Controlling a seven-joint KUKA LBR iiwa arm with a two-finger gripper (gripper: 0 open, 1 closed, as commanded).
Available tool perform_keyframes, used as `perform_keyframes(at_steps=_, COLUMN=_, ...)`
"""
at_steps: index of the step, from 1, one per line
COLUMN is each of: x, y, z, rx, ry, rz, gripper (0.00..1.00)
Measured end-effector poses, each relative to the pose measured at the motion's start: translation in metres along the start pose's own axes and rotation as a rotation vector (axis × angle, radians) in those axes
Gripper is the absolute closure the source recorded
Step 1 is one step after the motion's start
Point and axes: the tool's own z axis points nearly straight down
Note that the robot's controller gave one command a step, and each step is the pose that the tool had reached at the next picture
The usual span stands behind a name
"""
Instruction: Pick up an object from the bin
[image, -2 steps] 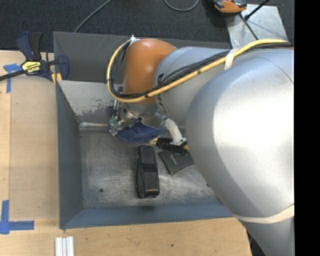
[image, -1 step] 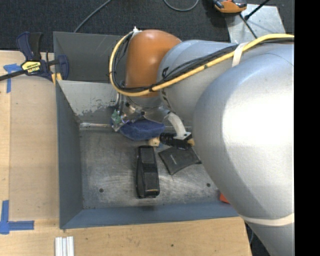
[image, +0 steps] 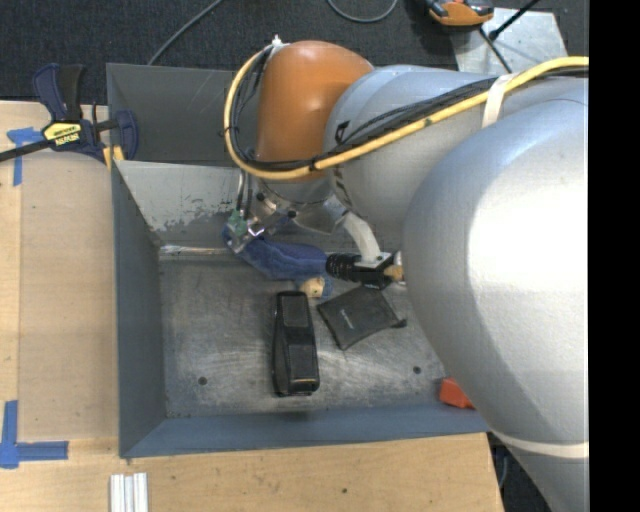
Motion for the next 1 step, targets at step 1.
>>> perform_keyframes(at_steps=1, x=-0.0016, y=0.0006, z=-0.0283, rx=0.0, ry=0.0, rz=-0.004, gripper=1.0)
